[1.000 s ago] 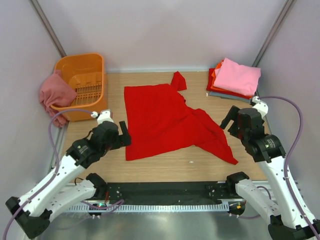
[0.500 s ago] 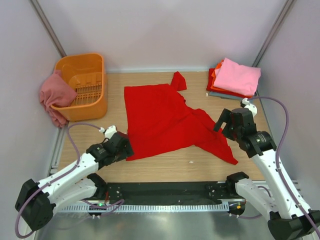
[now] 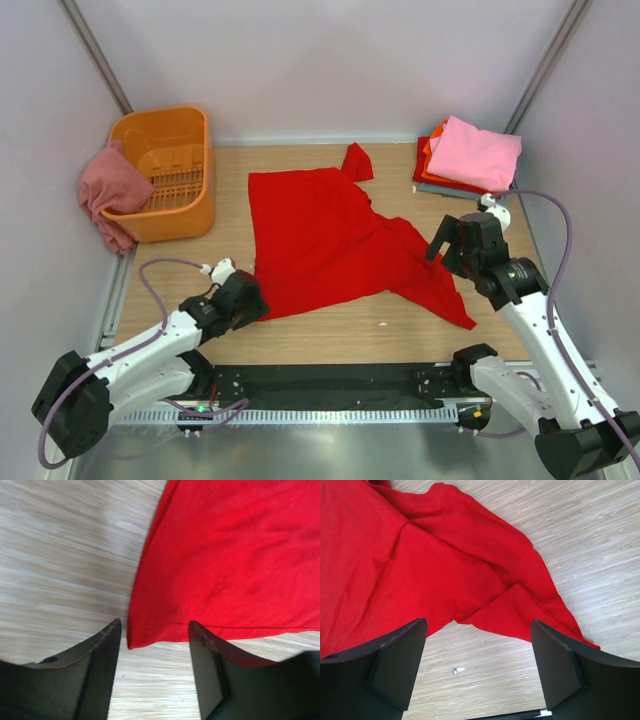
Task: Fold and stack the t-shirts
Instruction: Flatten the tshirt out
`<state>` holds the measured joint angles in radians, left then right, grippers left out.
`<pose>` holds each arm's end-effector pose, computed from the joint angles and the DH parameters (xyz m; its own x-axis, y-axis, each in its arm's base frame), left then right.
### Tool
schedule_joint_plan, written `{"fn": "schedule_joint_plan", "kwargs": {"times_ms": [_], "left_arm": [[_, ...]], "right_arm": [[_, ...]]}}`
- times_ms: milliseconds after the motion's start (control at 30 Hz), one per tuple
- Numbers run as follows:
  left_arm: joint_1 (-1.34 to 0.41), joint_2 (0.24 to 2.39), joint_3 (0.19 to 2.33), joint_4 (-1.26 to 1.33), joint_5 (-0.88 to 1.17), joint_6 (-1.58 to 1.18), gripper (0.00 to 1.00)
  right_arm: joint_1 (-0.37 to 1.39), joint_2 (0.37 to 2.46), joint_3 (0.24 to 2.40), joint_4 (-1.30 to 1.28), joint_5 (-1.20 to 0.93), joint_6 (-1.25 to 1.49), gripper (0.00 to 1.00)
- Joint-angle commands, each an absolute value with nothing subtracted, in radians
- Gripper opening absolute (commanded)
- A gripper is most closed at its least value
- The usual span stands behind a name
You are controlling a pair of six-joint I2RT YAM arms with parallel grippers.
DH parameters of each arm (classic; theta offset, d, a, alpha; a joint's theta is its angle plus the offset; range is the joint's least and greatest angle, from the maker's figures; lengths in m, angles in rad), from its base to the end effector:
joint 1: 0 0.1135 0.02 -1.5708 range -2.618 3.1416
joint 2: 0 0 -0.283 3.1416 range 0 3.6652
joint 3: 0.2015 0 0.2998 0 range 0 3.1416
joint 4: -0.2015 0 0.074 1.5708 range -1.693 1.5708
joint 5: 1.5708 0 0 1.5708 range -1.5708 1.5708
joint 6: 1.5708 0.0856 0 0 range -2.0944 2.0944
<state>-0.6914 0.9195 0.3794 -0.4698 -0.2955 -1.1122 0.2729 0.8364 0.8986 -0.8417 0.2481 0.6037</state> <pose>0.1809 -0.1173 0.1070 -0.7287 -0.5104 -0.4566 -0.3677 0.8541 -0.3678 0.2285 0.0421 0.2914 -0.6101 0.4007 -0.6835 0.3077 0.9148 0.2617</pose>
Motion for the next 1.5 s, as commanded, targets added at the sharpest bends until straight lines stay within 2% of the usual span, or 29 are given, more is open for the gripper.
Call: {"fn": "schedule_joint_plan", "kwargs": {"times_ms": [0, 33, 100, 133, 200, 233, 433, 500, 633, 700, 767, 833, 967, 1000, 1067, 1233, 1467], "left_arm": [[-0.69, 0.946, 0.359, -0.387, -0.282, -1.141, 0.55], [-0.69, 0.951, 0.36, -0.374, -0.279, -1.141, 0.52], [-0.689, 0.957, 0.359, -0.367, -0.27, -1.138, 0.38], [-0.69, 0.962, 0.36, -0.368, -0.268, -1.135, 0.26], [-0.69, 0.96, 0.365, -0.373, -0.267, -1.128, 0.14], [-0.69, 0.956, 0.376, -0.385, -0.264, -1.123, 0.0], [-0.677, 0.856, 0.57, -0.645, -0.38, -1.034, 0.0], [-0.632, 0.79, 0.642, -0.76, -0.422, -0.982, 0.0], [-0.448, 0.729, 0.784, -0.862, -0.414, -0.81, 0.0], [-0.376, 0.729, 0.827, -0.893, -0.367, -0.793, 0.0], [-0.335, 0.732, 0.851, -0.92, -0.327, -0.778, 0.0], [-0.328, 0.727, 0.848, -0.922, -0.324, -0.759, 0.0], [-0.328, 0.742, 0.828, -0.878, -0.275, -0.736, 0.0], [-0.328, 0.758, 0.825, -0.873, -0.275, -0.733, 0.0], [-0.327, 0.776, 0.827, -0.867, -0.253, -0.724, 0.0], [-0.324, 0.776, 0.819, -0.848, -0.236, -0.715, 0.0], [-0.324, 0.758, 0.818, -0.853, -0.244, -0.716, 0.0]], "right_arm": [[0.273, 0.854, 0.893, -0.796, 0.267, 0.597, 0.9], [0.273, 0.859, 0.891, -0.795, 0.265, 0.598, 0.9], [0.275, 0.873, 0.89, -0.792, 0.264, 0.598, 0.9], [0.275, 0.876, 0.887, -0.792, 0.264, 0.6, 0.9], [0.273, 0.877, 0.884, -0.79, 0.273, 0.6, 0.9], [0.272, 0.879, 0.879, -0.79, 0.278, 0.601, 0.9], [0.27, 0.882, 0.859, -0.781, 0.259, 0.635, 0.92], [0.25, 0.897, 0.835, -0.735, 0.177, 0.637, 1.0], [0.132, 0.98, 0.752, -0.678, -0.11, 0.649, 1.0], [0.065, 0.999, 0.715, -0.646, -0.156, 0.658, 0.99], [0.057, 0.993, 0.713, -0.656, -0.106, 0.658, 0.97], [0.058, 0.974, 0.706, -0.66, -0.094, 0.658, 0.9], [0.058, 0.96, 0.667, -0.64, -0.165, 0.675, 0.68], [0.072, 0.956, 0.643, -0.629, -0.202, 0.676, 0.6], [0.15, 0.939, 0.621, -0.606, -0.198, 0.69, 0.54], [0.404, 1.012, 0.629, -0.598, -0.075, 0.732, 0.52], [0.505, 1.144, 0.614, -0.525, -0.054, 0.736, 0.52]]}}
